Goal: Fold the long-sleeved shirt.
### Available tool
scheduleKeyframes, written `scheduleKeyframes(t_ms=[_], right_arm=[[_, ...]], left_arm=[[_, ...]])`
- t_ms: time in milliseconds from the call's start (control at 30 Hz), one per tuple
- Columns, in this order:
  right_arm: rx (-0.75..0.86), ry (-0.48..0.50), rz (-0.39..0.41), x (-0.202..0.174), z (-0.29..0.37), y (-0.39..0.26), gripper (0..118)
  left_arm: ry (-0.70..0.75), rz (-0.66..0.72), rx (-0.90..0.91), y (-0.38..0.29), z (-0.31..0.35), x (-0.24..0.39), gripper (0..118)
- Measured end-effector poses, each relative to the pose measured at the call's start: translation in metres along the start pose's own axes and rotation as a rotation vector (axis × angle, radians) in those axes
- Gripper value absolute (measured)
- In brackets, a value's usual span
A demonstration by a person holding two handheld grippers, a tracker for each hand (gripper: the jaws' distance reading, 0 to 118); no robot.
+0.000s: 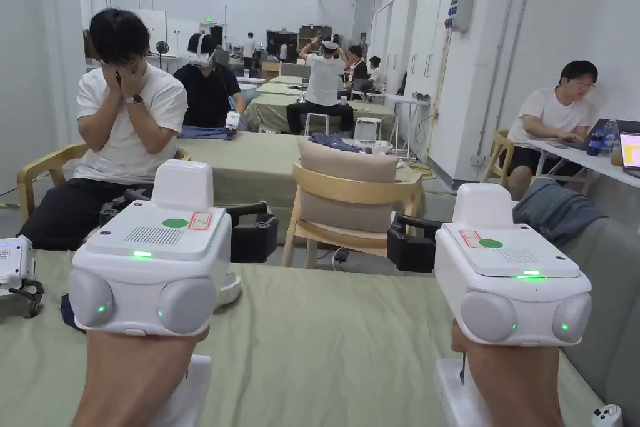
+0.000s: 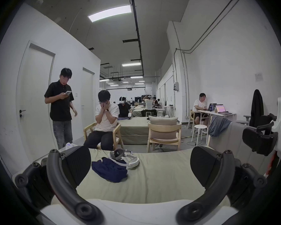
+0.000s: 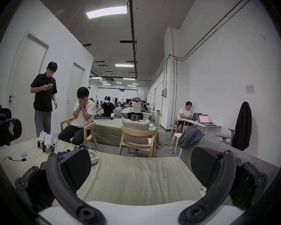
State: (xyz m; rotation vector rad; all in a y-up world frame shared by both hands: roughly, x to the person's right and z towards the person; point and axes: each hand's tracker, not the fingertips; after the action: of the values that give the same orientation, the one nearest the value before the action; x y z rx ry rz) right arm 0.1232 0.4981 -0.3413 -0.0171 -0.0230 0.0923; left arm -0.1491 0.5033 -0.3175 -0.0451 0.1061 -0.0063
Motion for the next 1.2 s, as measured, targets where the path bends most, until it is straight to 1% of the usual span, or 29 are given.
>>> scheduleKeyframes(t_ms=[300, 667, 800, 1200], right_arm=[[-0.015, 0.01, 0.012, -0.002, 0.001, -0.003, 118], [-0.006, -0.007, 0.008, -0.003, 0.004, -0.008, 118], [-0.026, 0.009, 0.003, -0.005, 0.003, -0.012, 118], [-0.004, 0.011, 0.009, -0.011, 0.007, -0.016, 118]], left_arm=[[0.012, 0.004, 0.006, -0.002, 0.001, -0.002, 111], [0.01, -0.008, 0.003, -0.008, 0.002, 0.002, 111], [0.01, -0.011, 0.016, -0.01, 0.003, 0.003, 110], [0.002, -0.008, 0.005, -0.013, 0.003, 0.001, 110]])
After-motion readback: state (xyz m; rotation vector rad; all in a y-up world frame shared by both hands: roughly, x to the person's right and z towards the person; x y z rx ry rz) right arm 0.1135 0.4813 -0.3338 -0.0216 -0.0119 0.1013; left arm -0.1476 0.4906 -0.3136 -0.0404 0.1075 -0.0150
